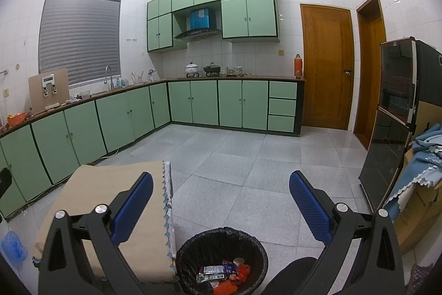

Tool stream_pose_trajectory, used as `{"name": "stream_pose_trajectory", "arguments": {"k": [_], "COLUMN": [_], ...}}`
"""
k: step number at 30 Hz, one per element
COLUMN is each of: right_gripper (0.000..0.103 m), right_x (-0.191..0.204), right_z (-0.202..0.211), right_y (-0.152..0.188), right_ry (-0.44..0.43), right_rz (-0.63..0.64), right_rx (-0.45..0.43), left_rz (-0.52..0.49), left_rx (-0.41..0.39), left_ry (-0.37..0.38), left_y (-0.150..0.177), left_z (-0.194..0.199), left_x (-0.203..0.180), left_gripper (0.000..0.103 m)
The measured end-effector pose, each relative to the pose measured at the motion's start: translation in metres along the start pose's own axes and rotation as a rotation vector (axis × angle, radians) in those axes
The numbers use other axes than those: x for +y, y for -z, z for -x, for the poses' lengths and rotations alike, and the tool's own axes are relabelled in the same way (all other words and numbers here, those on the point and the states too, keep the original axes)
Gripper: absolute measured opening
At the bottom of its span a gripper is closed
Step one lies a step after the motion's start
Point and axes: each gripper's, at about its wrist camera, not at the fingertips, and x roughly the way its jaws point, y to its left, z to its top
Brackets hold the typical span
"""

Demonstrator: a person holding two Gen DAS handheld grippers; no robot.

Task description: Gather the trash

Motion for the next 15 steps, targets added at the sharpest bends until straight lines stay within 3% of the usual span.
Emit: {"name": "stream_pose_trajectory", "arguments": {"k": [15], "right_gripper": [0.097], "right_x": [-0.0034], "right_z": [-0.0056], "right_y": [-0.0027], "right_ry": [-0.001], "right_rz": [0.006], "right_rx": [0.015], "left_rz": [0.000], "left_rx": [0.016], "left_ry": [0.003], "left_y": [0.0016], "left_z": [-0.0035], "left_x": [0.0005], "left_gripper": [0.098]}}
